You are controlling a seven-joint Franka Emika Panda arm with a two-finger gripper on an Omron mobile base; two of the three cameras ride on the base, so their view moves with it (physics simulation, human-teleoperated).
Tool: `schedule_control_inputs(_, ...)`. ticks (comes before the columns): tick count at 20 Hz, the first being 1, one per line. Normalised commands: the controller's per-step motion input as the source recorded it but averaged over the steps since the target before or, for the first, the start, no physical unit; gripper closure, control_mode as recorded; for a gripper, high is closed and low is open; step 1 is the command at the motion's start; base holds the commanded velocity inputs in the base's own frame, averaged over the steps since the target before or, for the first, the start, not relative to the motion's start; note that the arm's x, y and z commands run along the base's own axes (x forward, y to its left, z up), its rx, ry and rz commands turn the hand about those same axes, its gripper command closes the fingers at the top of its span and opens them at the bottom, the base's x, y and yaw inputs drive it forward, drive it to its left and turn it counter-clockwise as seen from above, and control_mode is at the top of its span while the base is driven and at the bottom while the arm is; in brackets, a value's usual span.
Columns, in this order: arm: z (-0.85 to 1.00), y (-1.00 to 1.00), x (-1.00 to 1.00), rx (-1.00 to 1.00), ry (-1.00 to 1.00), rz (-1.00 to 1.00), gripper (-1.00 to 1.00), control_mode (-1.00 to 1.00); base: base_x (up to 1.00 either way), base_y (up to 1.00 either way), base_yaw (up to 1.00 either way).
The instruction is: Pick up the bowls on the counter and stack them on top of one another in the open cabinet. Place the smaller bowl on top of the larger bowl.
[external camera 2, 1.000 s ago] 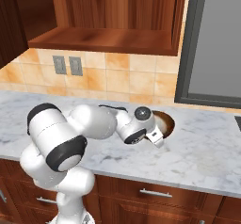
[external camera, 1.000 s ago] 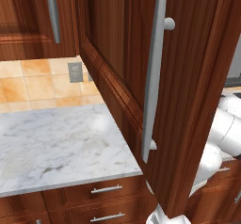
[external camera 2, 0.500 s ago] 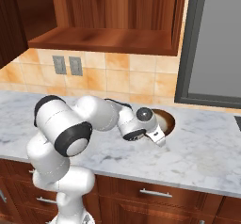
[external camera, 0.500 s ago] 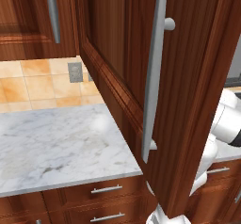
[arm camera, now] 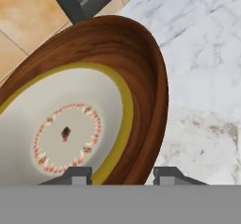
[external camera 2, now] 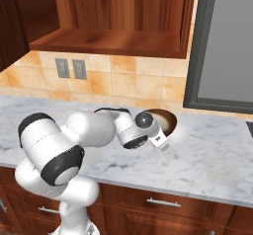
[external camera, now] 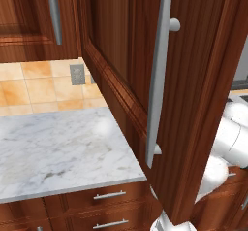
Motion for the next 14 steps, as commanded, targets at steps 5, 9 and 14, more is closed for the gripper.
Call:
schedule_control_inputs(5,0.85,0.63,-0.19,-0.03,0.06,0.03,1.00,-1.00,0.00,0.00,0.00)
schedule_control_inputs(9,0.67,0.64,-0.43,-0.07,0.21,0.10,1.00,-1.00,0.00,0.00,0.00)
schedule_control_inputs(14,0.86,0.54,-0.40,-0.06,0.23,0.14,1.00,-1.00,0.00,0.00,0.00)
